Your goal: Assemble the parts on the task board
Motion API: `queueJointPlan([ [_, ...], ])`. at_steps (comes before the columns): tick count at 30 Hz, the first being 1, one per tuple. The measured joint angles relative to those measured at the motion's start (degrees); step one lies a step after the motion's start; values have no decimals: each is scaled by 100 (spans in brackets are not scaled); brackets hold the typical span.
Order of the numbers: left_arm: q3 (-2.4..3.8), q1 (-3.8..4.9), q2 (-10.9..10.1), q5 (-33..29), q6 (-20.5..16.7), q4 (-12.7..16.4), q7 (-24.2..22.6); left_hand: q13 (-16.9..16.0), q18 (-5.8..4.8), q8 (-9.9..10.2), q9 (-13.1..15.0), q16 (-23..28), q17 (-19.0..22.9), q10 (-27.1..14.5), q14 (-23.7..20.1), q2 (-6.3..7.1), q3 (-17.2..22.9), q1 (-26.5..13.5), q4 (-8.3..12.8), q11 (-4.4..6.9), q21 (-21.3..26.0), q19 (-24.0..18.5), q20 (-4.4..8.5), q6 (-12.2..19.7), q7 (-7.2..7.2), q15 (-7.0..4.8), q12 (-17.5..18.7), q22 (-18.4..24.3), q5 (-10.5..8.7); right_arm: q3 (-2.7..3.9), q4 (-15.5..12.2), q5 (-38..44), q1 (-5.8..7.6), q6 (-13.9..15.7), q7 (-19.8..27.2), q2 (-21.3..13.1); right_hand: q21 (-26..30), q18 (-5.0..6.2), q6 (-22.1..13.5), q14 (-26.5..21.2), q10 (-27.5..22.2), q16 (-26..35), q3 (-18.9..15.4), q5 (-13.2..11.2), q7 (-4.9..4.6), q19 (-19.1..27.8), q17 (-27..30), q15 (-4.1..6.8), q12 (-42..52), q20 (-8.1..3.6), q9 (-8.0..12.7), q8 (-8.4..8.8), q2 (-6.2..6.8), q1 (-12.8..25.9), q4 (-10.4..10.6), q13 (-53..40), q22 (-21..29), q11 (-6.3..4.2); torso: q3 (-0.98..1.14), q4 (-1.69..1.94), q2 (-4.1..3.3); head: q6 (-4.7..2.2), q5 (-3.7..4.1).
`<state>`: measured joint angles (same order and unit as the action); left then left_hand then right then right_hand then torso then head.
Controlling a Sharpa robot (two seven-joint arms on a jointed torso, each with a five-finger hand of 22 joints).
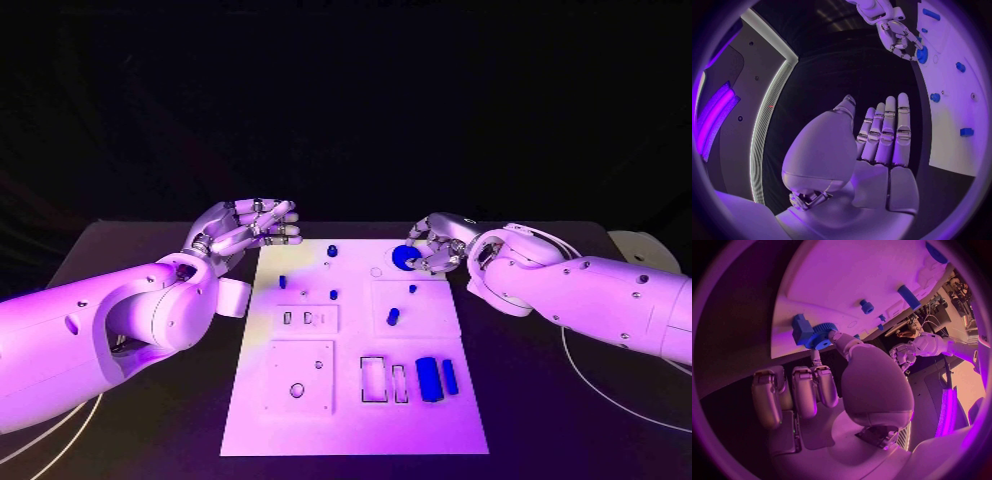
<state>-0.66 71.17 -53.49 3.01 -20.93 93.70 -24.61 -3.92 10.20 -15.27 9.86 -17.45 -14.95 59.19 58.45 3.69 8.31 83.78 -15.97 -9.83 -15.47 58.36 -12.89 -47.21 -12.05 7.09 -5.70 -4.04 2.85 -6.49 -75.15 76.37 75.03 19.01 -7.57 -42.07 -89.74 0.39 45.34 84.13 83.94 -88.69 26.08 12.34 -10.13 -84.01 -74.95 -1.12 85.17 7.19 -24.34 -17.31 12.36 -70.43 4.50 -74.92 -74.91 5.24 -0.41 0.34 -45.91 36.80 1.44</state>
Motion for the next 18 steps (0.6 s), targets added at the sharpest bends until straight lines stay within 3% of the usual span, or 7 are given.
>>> queueJointPlan([
  [7, 0, 0, 2, 0, 0, -7, 4, 0, 0, 0, 0, 0, 1, 0, 0, 0, 0, 0, 0, 0, 0, 0, 0, 0, 0, 0, 0, 0, 0, 4, -18, 36, 2, -6, 1, -13, 0, 0, 224, 0, 0, -23, 58, 43, 55, 0, 0, 0, 20, 0, -26, -110, -116, -116, -33, 0, 0, 0, 2, -2, 0, 8, 16],
  [14, 0, 0, 4, 0, 1, -12, 10, 0, 1, 0, 0, 0, 1, 0, 0, 0, 0, 0, 0, 0, 0, 0, 0, 0, 0, 0, 0, -1, 0, 2, -67, 210, -7, 56, -4, -17, 0, 0, 435, -20, -1, -23, 193, -69, 142, 0, 1, 64, 60, -45, -52, -223, -144, -145, -49, 1, 1, -96, 2, -1, 0, 20, 29],
  [18, 0, 0, 4, 0, 1, -13, 12, 0, 0, 0, 0, 0, 1, 0, 0, 0, 0, 0, 0, 0, 0, 0, 0, 0, 0, 0, 0, -1, 0, -4, -100, 340, -17, 141, -8, 4, 0, 0, 454, 0, 10, -23, 207, -82, 124, 1, 1, 85, 72, -46, -59, -268, -175, -175, -63, 1, 1, -115, 1, 3, 0, 22, 32],
])
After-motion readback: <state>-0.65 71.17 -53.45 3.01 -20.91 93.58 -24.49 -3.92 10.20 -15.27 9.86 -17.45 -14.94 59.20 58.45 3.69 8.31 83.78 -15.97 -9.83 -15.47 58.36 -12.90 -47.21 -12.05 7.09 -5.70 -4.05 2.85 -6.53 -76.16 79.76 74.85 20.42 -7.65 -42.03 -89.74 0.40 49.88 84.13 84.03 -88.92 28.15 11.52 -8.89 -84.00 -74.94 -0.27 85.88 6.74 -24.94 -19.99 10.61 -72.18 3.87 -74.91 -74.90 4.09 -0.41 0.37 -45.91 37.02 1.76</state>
